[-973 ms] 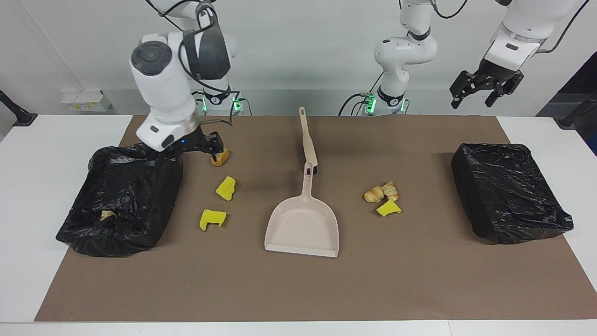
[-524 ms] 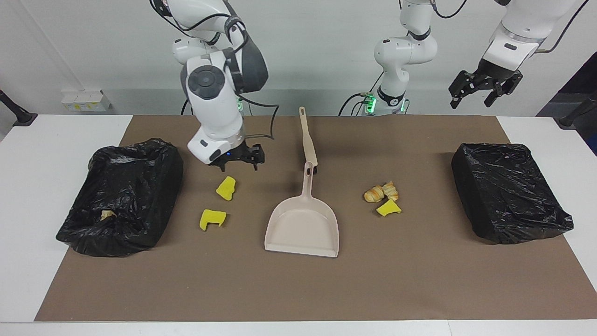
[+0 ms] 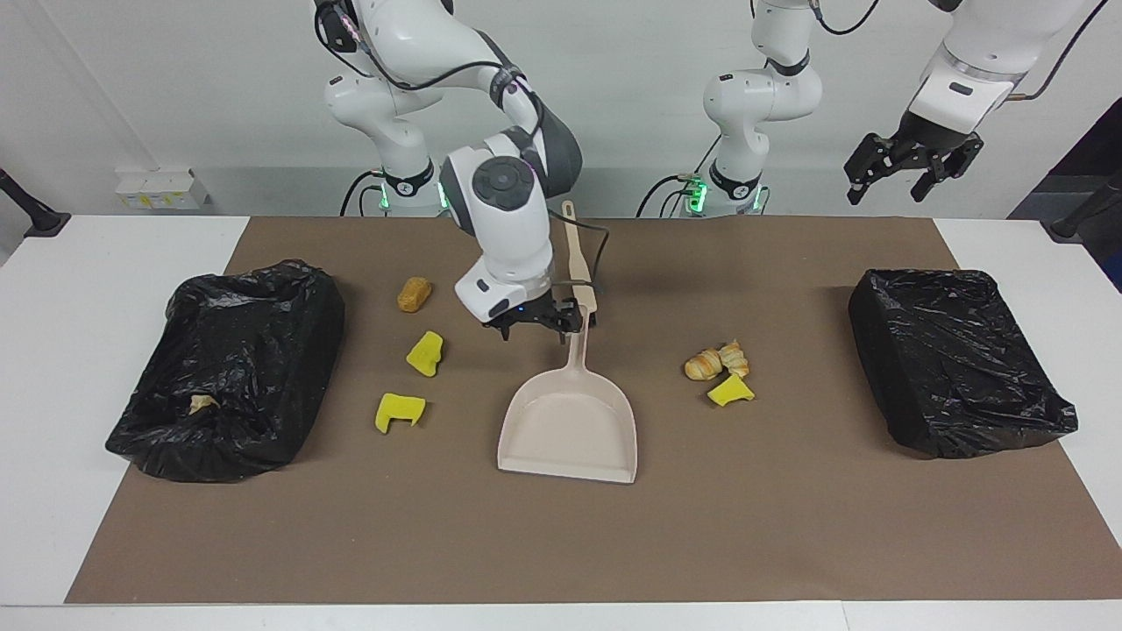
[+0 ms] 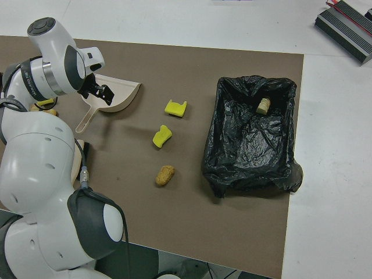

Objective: Sweep and dump trash in bin
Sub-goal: 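Grasp the dustpan handle with the right gripper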

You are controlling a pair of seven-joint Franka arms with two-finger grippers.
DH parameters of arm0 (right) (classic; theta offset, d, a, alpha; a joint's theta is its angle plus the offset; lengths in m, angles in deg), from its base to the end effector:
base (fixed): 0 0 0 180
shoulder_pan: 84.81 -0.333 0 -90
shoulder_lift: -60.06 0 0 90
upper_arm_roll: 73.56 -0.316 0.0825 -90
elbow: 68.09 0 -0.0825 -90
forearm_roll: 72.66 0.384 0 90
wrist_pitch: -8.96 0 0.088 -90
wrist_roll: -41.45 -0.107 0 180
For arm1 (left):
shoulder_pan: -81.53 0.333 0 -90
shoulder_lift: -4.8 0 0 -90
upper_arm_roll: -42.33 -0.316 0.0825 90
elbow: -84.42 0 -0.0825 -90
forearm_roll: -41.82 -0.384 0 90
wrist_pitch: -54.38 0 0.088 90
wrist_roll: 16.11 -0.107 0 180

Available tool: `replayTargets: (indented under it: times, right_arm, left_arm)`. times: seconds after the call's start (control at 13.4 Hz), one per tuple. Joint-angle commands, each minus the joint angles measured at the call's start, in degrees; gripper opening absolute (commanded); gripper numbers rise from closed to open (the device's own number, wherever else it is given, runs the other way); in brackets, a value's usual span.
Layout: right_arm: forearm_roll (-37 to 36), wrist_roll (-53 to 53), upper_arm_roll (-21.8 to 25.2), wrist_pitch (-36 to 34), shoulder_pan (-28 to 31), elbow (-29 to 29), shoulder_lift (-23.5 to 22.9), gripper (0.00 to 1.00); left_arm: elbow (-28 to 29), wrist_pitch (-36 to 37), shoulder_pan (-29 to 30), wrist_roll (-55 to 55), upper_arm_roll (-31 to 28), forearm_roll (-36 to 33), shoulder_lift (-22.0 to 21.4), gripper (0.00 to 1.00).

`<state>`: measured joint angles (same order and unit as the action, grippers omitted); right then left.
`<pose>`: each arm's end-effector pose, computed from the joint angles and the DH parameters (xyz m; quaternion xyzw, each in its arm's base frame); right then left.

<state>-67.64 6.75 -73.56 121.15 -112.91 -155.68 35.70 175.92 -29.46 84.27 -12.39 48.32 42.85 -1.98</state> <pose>0.5980 0.3259 0.4134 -0.9964 0.0739 0.0194 0.0357 0.5048 -0.0345 0.6653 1.0000 0.0036 -0.0082 0.0023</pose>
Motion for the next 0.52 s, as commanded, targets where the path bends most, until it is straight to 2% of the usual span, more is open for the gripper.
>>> replayTargets:
  times: [0.0, 0.15, 0.3, 0.45]
  right_arm:
    - [0.79, -3.79, 0.18, 4.51, -2.66, -0.98, -1.92, 1.0]
    - [0.7, -4.58, 0.09, 4.88, -3.8, -3.97, -1.31, 1.0]
    - [0.52, -5.29, 0.44, 6.89, -6.18, -6.08, -1.22, 0.95]
    - [0.17, -5.38, 0.53, 6.81, -6.01, -6.8, -0.78, 0.86]
  left_arm:
    - [3.14, -3.95, 0.51, -0.82, -0.1, 0.2, -1.22, 1.0]
    - [4.73, -8.6, 0.69, -0.91, -0.28, 0.2, -1.3, 1.0]
    - [4.91, -12.12, 1.56, -1.17, -0.28, 0.2, -0.61, 1.0]
    - [5.17, -12.49, 1.92, -1.87, -0.28, 0.2, -0.6, 1.0]
